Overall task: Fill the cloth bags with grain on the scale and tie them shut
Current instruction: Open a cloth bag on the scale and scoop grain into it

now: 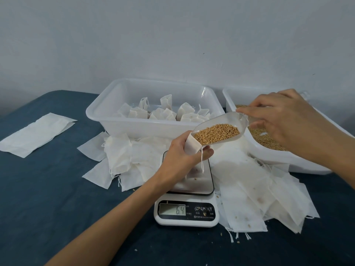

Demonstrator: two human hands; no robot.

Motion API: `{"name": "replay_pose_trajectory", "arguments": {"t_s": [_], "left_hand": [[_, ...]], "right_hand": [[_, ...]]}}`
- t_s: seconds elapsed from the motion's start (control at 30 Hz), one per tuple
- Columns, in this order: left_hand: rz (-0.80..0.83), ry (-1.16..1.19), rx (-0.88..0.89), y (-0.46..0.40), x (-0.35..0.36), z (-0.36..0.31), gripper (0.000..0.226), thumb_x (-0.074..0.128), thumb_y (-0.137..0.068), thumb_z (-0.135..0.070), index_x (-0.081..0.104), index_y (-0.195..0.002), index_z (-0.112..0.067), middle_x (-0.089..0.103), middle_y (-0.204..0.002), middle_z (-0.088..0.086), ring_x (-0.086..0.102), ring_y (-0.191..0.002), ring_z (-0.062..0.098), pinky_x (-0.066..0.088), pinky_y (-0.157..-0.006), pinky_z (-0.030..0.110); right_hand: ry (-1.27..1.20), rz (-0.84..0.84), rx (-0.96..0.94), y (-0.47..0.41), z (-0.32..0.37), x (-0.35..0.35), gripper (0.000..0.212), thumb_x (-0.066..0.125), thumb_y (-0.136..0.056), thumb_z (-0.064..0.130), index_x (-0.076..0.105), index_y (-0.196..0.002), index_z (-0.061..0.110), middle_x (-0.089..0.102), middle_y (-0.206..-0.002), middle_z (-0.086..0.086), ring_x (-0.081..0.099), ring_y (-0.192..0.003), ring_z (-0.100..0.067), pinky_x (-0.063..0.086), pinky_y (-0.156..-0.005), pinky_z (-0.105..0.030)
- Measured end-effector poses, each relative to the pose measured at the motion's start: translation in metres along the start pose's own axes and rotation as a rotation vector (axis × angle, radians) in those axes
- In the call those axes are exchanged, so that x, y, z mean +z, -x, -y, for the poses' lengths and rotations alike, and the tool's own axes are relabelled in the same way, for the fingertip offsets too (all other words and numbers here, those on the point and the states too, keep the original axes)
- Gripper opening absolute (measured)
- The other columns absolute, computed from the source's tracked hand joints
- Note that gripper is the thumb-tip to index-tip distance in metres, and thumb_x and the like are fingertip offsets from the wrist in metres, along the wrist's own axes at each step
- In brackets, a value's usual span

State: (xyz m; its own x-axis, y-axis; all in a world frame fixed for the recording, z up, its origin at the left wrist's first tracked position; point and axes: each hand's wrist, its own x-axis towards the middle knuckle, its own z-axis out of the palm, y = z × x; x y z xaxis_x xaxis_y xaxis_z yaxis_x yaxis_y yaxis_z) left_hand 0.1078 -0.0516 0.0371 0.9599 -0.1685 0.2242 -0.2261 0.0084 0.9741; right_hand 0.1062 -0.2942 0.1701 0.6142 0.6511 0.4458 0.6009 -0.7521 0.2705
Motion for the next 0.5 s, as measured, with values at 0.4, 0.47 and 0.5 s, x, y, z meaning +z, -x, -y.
{"name": "replay_pose_trajectory", "arguments": {"t_s": [0.4, 0.47, 0.5], "left_hand": [[-0.009, -0.007, -0.009, 0.0003, 0.0002, -0.0009, 0.030, 0.083, -0.083, -0.030, 0.071, -0.110, -0.022, 0.077, -0.105, -0.003, 0.072, -0.101, 0.016, 0.057, -0.096, 0.042], [-0.007, 0.004, -0.011, 0.0004, 0.0004, -0.0007, 0.029, 0.082, -0.084, -0.029, 0.071, -0.110, -0.023, 0.077, -0.104, -0.005, 0.072, -0.099, 0.011, 0.057, -0.091, 0.034], [-0.005, 0.008, -0.012, 0.0007, 0.0006, -0.0008, 0.028, 0.082, -0.085, -0.028, 0.071, -0.110, -0.024, 0.077, -0.104, -0.006, 0.072, -0.098, 0.010, 0.056, -0.089, 0.031]], "right_hand": [[0.000, 0.008, 0.004, 0.0004, 0.0007, -0.0001, 0.040, 0.076, -0.082, -0.001, 0.073, -0.120, 0.010, 0.070, -0.097, -0.007, 0.065, -0.081, -0.031, 0.041, -0.086, -0.049], [-0.001, 0.009, 0.007, 0.0005, 0.0005, 0.0002, 0.041, 0.075, -0.082, -0.001, 0.072, -0.121, 0.011, 0.070, -0.097, -0.007, 0.064, -0.080, -0.030, 0.040, -0.085, -0.048], [0.002, 0.010, 0.007, 0.0007, 0.0004, 0.0006, 0.041, 0.075, -0.082, -0.001, 0.072, -0.121, 0.011, 0.070, -0.096, -0.007, 0.064, -0.079, -0.030, 0.041, -0.085, -0.048]]}}
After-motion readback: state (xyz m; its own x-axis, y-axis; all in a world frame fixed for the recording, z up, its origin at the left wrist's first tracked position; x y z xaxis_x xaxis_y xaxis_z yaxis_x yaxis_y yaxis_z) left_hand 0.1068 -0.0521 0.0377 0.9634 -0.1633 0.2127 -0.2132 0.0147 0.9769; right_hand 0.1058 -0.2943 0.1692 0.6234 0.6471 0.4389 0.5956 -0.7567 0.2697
